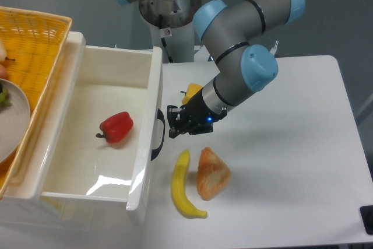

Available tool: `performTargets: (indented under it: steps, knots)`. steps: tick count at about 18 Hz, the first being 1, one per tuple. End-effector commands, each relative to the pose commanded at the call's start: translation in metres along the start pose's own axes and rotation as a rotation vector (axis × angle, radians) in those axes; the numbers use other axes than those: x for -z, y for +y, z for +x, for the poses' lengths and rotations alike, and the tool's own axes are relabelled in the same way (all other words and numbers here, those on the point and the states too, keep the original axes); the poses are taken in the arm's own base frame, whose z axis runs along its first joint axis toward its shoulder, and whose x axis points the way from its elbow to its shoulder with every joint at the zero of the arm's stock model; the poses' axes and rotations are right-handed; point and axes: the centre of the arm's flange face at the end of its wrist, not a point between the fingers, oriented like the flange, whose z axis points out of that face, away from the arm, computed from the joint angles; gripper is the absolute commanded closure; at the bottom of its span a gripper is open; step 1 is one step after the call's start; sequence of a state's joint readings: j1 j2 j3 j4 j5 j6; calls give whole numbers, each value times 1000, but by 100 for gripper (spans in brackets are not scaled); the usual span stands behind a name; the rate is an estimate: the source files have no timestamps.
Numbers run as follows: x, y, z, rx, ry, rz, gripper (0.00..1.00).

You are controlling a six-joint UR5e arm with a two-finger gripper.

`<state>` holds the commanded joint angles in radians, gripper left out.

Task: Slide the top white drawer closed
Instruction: 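Lower the gripper beside the drawer's black handle and align with the drawer front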

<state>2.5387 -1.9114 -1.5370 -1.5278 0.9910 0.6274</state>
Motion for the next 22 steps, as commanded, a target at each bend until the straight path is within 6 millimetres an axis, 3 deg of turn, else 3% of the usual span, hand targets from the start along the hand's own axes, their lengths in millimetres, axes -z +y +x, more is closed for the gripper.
performTargets:
  steps: [22]
  knots:
    - [-3, 1, 12, 4, 38, -3, 97]
